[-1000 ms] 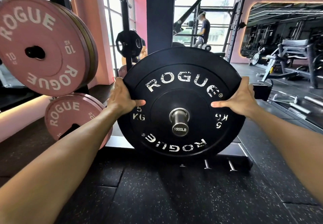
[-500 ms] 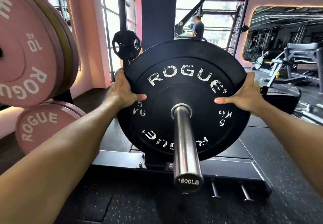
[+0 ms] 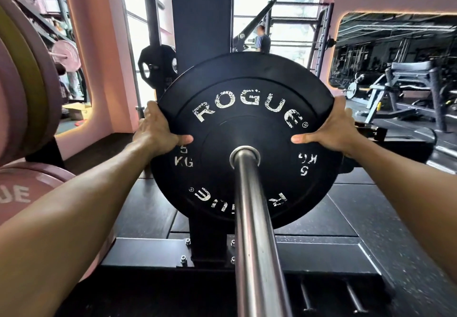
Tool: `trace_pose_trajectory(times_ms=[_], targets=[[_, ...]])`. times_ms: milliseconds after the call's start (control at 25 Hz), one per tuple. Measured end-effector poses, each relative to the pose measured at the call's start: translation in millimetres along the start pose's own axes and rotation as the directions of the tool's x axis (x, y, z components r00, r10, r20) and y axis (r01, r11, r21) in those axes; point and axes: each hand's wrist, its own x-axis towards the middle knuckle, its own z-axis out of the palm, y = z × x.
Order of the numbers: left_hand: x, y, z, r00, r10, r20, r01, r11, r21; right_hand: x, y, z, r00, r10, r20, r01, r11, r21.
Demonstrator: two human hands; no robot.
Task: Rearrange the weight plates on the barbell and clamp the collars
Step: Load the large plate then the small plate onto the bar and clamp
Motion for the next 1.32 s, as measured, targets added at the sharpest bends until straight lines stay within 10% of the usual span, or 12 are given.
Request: trace_pose_trajectory(times_ms=[760, 1320], targets=[[33, 12, 25, 0.991, -0.134, -0.010, 0.134, 0.985, 0.111, 34, 7, 35, 0.999, 0.013, -0.036, -0.018, 0.988, -0.155], [-91, 12, -66, 0.915, 0.039, 0.403, -0.067, 0.996, 0.056, -76, -27, -41, 0.913, -0.051, 0.406, 0.140, 0.971, -0.194]])
